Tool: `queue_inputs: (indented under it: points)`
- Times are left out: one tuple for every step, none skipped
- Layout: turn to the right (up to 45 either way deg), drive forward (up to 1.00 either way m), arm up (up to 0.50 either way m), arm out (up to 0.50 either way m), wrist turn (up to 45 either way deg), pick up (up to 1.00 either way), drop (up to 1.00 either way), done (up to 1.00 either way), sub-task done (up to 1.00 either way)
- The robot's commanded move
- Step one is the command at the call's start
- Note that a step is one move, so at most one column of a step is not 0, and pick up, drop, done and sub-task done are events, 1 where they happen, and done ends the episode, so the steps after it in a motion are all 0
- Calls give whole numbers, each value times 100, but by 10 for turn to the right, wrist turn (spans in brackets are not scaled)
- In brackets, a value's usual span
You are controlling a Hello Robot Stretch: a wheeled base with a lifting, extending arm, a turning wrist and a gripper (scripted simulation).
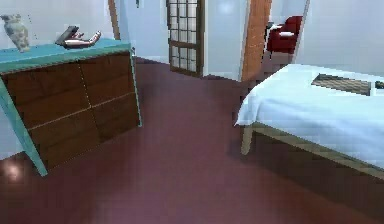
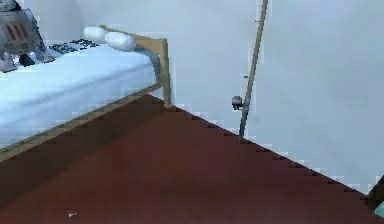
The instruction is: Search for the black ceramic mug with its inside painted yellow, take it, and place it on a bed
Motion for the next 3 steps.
queue_inputs:
  points:
    - [-60, 0, 0, 0, 0, 0, 0, 0, 0]
    - [0, 100, 0, 0, 0, 0, 0, 0, 0]
    - [-30, 0, 0, 0, 0, 0, 0, 0, 0]
